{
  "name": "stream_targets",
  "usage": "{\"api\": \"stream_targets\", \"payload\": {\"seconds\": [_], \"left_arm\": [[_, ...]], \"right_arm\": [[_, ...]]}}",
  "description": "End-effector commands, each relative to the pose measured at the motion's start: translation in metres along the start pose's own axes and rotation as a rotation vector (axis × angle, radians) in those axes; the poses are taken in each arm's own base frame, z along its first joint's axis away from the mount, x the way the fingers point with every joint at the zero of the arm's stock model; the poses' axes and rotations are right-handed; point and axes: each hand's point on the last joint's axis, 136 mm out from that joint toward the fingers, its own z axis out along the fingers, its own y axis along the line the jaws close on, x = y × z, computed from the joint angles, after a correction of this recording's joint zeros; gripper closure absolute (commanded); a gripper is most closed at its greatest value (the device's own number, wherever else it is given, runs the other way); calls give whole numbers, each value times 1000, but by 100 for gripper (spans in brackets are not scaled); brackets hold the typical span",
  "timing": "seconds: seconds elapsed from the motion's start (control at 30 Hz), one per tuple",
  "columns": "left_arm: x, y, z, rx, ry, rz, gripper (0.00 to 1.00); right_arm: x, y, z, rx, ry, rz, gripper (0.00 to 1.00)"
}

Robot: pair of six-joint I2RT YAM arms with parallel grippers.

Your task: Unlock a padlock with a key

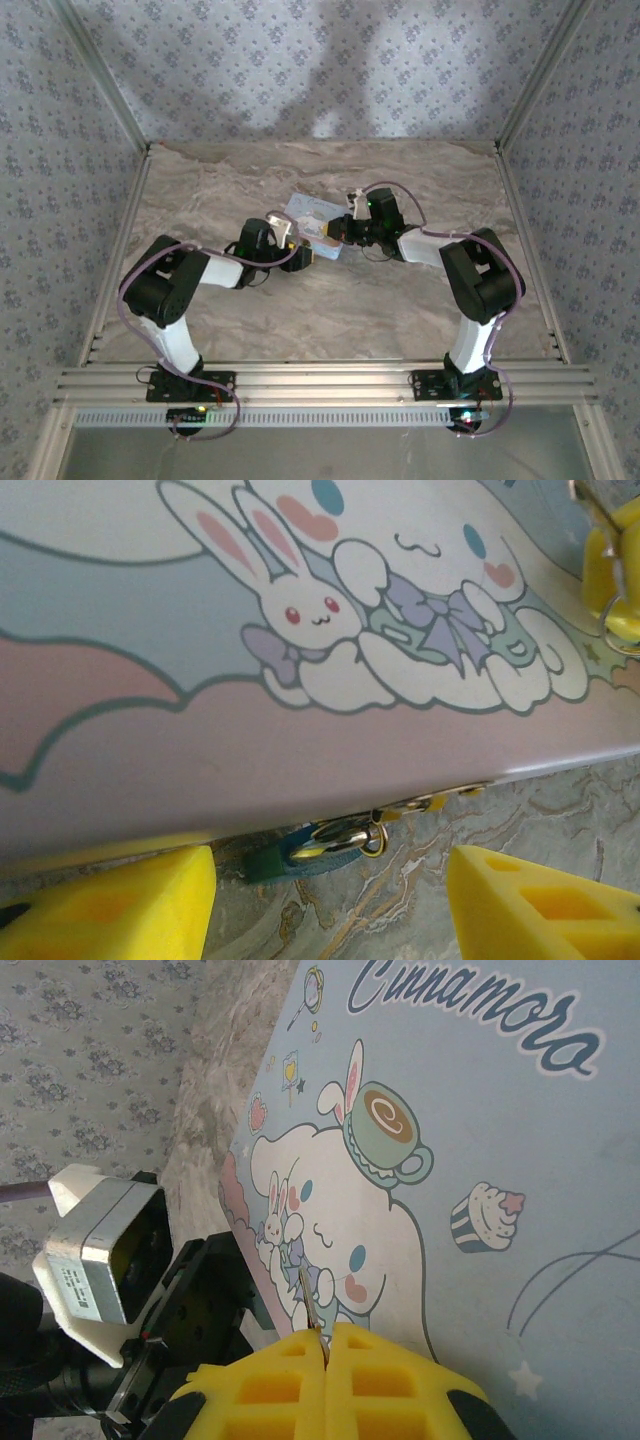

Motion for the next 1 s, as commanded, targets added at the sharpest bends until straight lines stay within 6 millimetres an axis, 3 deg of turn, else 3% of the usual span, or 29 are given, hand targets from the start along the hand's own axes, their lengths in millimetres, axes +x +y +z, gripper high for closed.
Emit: {"api": "stream_targets", "payload": {"seconds": [0.0,0.6,0.97], "left_arm": [[-13,-7,6,22,-35,38,39],[-9,-22,16,64,-19,34,53],[-10,-13,18,16,-34,-23,57]], "right_arm": [[29,-24,0,75,82,77,100],[29,-22,1,73,80,76,100],[32,-22,1,71,83,79,100]]}}
